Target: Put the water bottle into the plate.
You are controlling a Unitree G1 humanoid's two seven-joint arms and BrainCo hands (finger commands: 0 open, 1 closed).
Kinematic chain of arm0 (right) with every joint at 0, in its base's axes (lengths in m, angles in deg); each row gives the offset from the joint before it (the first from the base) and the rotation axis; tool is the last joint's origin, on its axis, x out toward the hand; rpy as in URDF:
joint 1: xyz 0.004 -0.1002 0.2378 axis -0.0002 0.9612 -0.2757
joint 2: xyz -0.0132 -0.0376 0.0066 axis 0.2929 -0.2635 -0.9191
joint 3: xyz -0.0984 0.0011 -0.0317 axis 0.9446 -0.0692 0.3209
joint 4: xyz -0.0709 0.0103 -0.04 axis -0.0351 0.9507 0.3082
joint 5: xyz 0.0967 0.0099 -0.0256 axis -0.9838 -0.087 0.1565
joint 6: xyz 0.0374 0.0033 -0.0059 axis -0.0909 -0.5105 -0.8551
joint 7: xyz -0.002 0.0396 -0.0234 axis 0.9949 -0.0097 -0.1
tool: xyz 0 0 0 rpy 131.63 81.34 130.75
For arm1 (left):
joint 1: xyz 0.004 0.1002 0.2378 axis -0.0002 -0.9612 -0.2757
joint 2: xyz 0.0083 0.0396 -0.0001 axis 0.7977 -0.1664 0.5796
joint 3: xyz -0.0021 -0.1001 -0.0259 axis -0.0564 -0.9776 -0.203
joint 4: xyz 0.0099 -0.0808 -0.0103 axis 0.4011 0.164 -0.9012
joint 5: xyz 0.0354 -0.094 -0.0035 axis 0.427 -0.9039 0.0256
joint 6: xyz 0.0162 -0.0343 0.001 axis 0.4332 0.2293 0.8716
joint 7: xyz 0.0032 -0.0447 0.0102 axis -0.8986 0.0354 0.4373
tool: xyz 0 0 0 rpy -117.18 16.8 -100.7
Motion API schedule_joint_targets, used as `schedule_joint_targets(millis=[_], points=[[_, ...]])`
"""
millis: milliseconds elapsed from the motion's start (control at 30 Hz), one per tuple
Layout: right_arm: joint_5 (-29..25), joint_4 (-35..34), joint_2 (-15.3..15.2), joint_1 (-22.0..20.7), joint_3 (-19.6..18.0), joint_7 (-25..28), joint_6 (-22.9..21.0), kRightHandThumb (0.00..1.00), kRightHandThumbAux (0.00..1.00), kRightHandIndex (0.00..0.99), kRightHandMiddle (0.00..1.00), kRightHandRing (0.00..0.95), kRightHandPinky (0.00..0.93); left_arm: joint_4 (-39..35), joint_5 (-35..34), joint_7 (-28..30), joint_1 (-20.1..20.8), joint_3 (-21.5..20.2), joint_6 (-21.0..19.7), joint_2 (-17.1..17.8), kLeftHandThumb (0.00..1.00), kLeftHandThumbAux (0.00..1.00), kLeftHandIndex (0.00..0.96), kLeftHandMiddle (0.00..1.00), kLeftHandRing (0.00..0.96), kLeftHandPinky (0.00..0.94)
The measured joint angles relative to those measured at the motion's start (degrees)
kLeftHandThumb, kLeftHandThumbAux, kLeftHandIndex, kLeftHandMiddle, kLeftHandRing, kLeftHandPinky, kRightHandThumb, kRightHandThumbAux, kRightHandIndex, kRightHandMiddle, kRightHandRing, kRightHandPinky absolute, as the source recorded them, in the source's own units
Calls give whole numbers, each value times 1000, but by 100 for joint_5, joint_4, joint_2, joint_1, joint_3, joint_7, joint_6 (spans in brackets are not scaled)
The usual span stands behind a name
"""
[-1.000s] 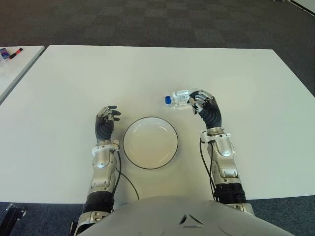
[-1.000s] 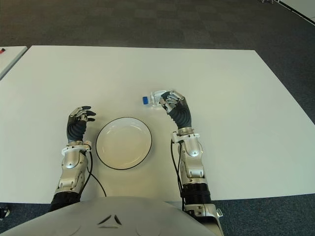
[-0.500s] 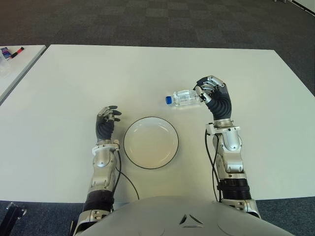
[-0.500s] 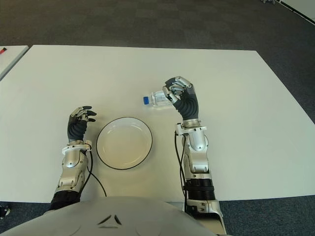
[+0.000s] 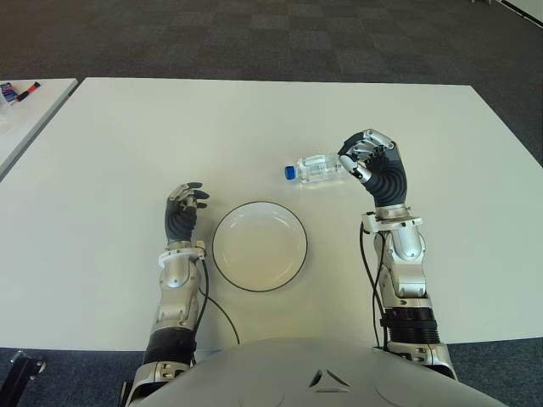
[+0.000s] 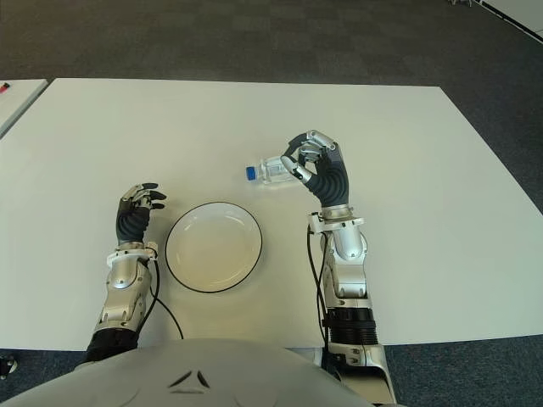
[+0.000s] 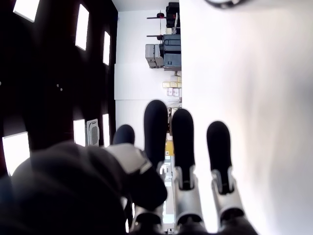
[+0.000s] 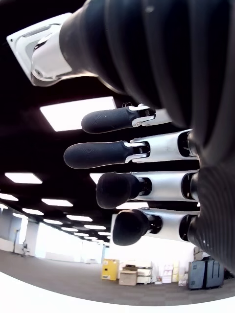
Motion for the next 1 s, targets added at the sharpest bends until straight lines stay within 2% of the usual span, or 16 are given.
schedule_joint_targets(millis=[267, 367, 400, 467, 567, 633, 667, 767, 1000], points=[[152, 32, -15, -5, -12, -48, 237, 852, 667, 442, 563, 784, 765, 13, 20, -1, 1, 5, 3, 1, 944, 656, 391, 536, 457, 480], [391, 141, -45, -33, -18, -133, 497, 848, 670, 433, 550, 723, 683, 13, 19, -1, 1, 5, 1, 1, 944, 656, 390, 536, 457, 478], [539, 190, -65, -48, -20, -202, 608, 839, 677, 414, 525, 594, 550, 13, 19, -1, 1, 5, 0, 1, 944, 656, 390, 535, 457, 471], [1047, 260, -143, -74, -27, -445, 796, 832, 682, 400, 506, 502, 455, 13, 20, -1, 1, 5, 1, 1, 944, 656, 390, 535, 458, 467], [1770, 301, -299, -109, -33, -796, 940, 606, 588, 200, 275, 264, 261, 13, 28, -3, 1, 6, 4, 1, 943, 655, 391, 530, 461, 477], [2243, 299, -423, -133, -31, -1012, 951, 561, 547, 130, 185, 174, 189, 12, 41, -5, 1, 7, 6, 1, 943, 655, 391, 528, 462, 481], [2487, 297, -496, -143, -29, -1124, 950, 597, 494, 105, 141, 129, 149, 12, 47, -6, 1, 8, 6, 1, 943, 655, 392, 526, 462, 482], [3184, 254, -710, -158, -20, -1366, 876, 583, 432, 34, 48, 44, 91, 12, 66, -6, 0, 9, 9, 1, 943, 655, 393, 525, 461, 483], [4842, 82, -1178, -170, 96, -1702, 225, 600, 350, 2, 3, 3, 14, 12, 73, -7, 0, 8, 8, 1, 943, 655, 391, 523, 466, 486]])
